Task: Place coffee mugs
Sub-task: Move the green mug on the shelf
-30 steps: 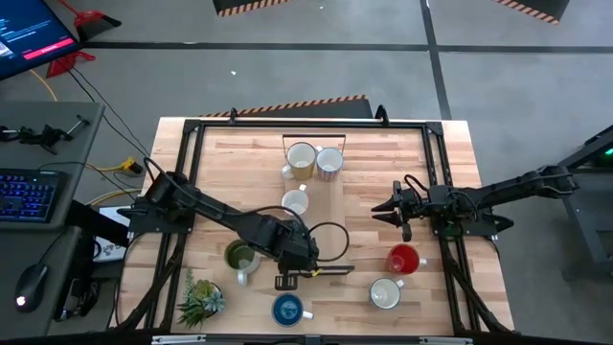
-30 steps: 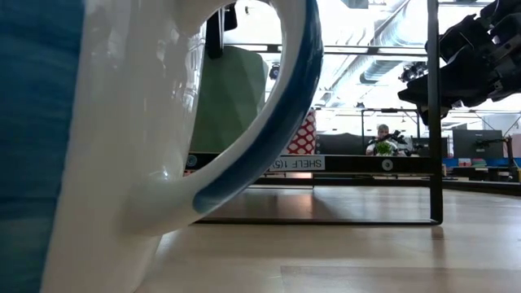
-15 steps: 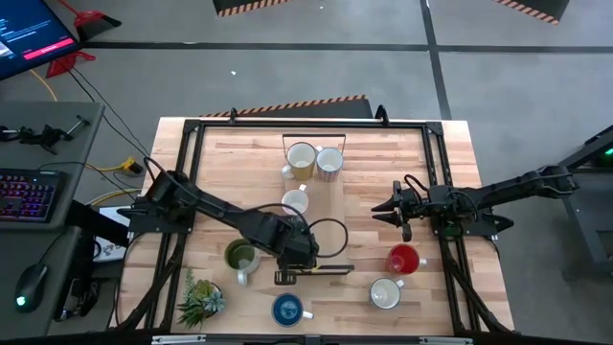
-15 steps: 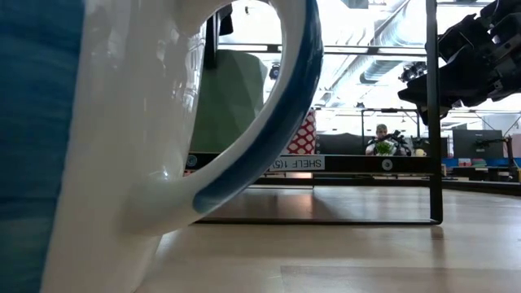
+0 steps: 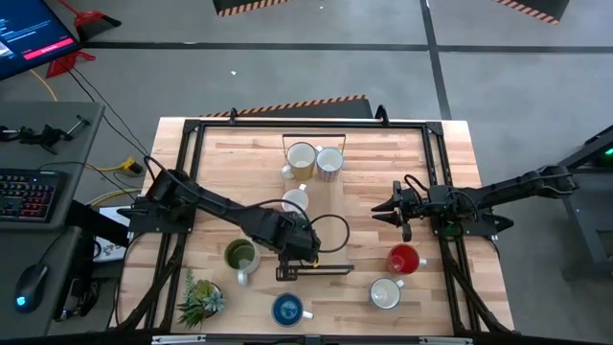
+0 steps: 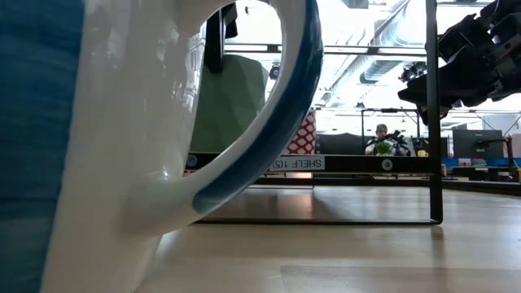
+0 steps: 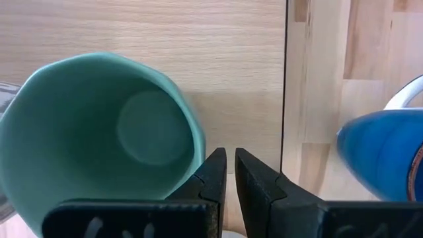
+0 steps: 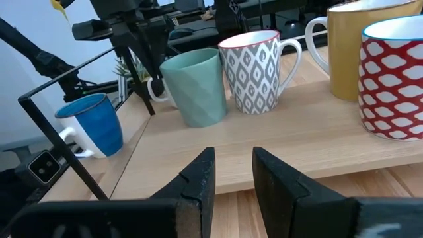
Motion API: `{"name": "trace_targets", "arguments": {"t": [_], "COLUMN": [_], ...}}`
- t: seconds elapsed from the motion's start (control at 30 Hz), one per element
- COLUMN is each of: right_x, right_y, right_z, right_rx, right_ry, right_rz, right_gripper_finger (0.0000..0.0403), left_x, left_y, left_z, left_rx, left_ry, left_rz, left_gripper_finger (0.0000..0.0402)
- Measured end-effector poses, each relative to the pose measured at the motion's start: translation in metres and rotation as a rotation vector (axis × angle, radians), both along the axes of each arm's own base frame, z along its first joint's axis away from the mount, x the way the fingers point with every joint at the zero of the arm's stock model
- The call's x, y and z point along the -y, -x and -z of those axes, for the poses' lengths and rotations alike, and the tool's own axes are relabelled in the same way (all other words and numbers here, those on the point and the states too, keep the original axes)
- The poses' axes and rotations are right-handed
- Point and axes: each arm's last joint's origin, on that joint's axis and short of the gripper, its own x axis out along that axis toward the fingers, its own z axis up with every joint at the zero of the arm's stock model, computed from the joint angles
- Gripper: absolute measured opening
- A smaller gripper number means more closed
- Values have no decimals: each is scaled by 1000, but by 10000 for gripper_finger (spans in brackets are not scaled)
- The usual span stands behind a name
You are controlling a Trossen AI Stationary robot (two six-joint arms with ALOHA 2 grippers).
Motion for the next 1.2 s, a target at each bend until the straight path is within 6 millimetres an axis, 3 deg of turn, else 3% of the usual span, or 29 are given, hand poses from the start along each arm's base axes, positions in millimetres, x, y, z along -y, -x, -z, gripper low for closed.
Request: {"name": "trace_targets", "arguments": {"t": [1.2], "right_x": [-1], "right_y": [0], "right_z": [0], "right_rx": [-4], "right_ry": [-10], "right_rz": [-17], "right_gripper_finger": [83], "left_x": [-16], "left_y": [0], "left_z": [1], "left_rx": [-33], "left_ry": [-72], "left_rz": [-10], "left_gripper_finger": [23]}}
